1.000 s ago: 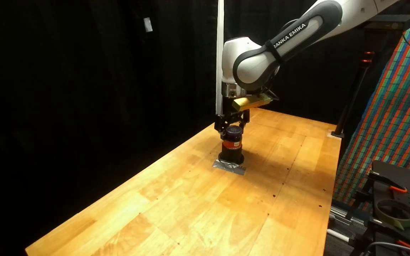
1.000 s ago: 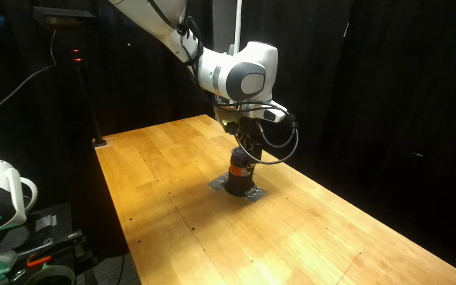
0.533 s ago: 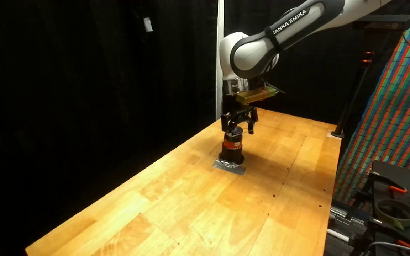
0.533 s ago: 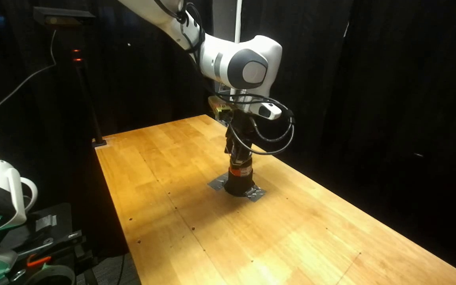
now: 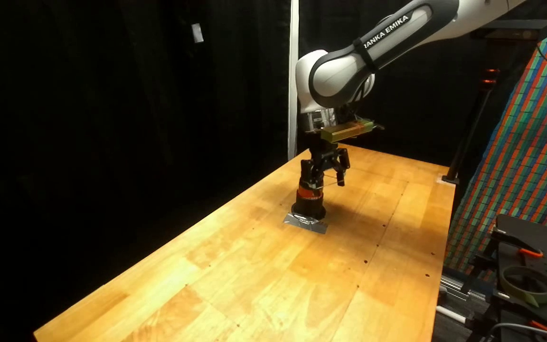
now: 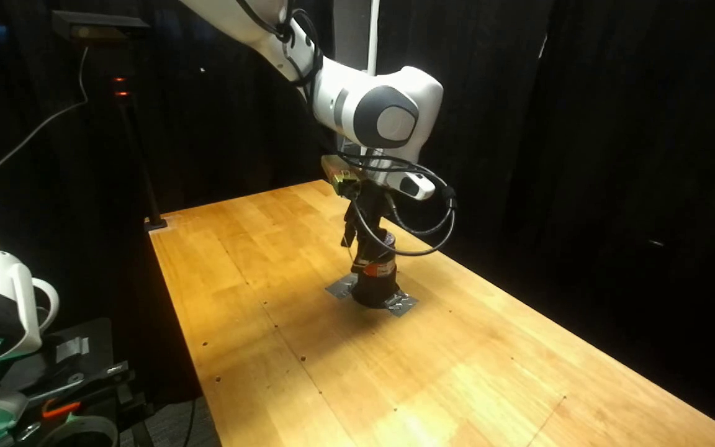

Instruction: Put a rubber band around the cup

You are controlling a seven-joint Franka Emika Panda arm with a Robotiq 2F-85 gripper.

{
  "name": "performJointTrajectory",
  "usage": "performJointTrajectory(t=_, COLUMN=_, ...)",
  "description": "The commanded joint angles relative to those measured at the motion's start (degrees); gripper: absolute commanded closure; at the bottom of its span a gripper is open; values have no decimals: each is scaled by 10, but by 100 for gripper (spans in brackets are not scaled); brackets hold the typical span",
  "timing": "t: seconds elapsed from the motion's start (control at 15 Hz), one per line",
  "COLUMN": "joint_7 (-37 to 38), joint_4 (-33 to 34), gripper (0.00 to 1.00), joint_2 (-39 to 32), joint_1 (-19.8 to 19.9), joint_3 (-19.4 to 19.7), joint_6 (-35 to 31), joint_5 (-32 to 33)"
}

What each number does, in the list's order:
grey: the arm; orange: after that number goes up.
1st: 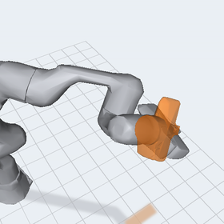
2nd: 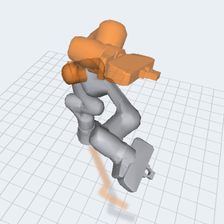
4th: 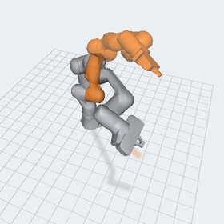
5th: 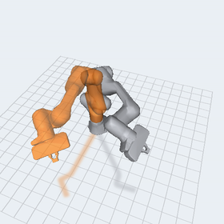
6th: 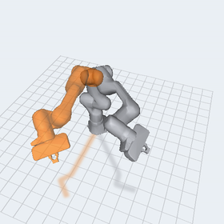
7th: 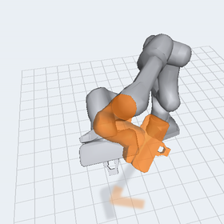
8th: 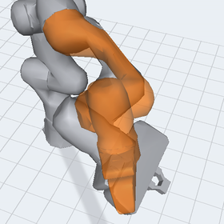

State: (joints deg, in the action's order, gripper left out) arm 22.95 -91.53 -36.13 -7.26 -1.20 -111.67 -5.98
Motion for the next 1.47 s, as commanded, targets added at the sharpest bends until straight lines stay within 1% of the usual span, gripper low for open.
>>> performJointTrajectory(t=0.0, joint_7=-21, joint_4=-89, gripper=34, joint_2=55, joint_1=-6, joint_3=-2, joint_6=-70, joint_5=-2)
performJointTrajectory(t=0.07, joint_7=-22, joint_4=-109, gripper=44, joint_2=65, joint_1=-9, joint_3=0, joint_6=-94, joint_5=3)
performJointTrajectory(t=0.2, joint_7=-27, joint_4=-160, gripper=58, joint_2=95, joint_1=-11, joint_3=-1, joint_6=-150, joint_5=7)
performJointTrajectory(t=0.33, joint_7=-28, joint_4=-215, gripper=73, joint_2=127, joint_1=-14, joint_3=0, joint_6=-201, joint_5=11)
performJointTrajectory(t=0.4, joint_7=-24, joint_4=-242, gripper=82, joint_2=143, joint_1=-17, joint_3=1, joint_6=-232, joint_5=15)
performJointTrajectory(t=0.47, joint_7=-22, joint_4=-269, gripper=88, joint_2=156, joint_1=-18, joint_3=1, joint_6=-269, joint_5=16)
performJointTrajectory(t=0.6, joint_7=-14, joint_4=-321, gripper=94, joint_2=180, joint_1=-22, joint_3=1, joint_6=-345, joint_5=18)
performJointTrajectory(t=0.73, joint_7=-12, joint_4=-372, gripper=95, joint_2=203, joint_1=-24, joint_3=1, joint_6=-415, joint_5=17)
performJointTrajectory(t=0.8, joint_7=-16, joint_4=-394, gripper=91, joint_2=213, joint_1=-22, joint_3=-2, joint_6=-444, joint_5=12)
performJointTrajectory(t=1.07, joint_7=-22, joint_4=-474, gripper=89, joint_2=243, joint_1=-19, joint_3=-9, joint_6=-576, joint_5=-5)
performJointTrajectory(t=1.27, joint_7=-37, joint_4=-527, gripper=90, joint_2=255, joint_1=-13, joint_3=-30, joint_6=-695, joint_5=-32)
performJointTrajectory(t=1.4, joint_7=-41, joint_4=-552, gripper=89, joint_2=252, joint_1=-3, joint_3=-60, joint_6=-772, joint_5=-54)
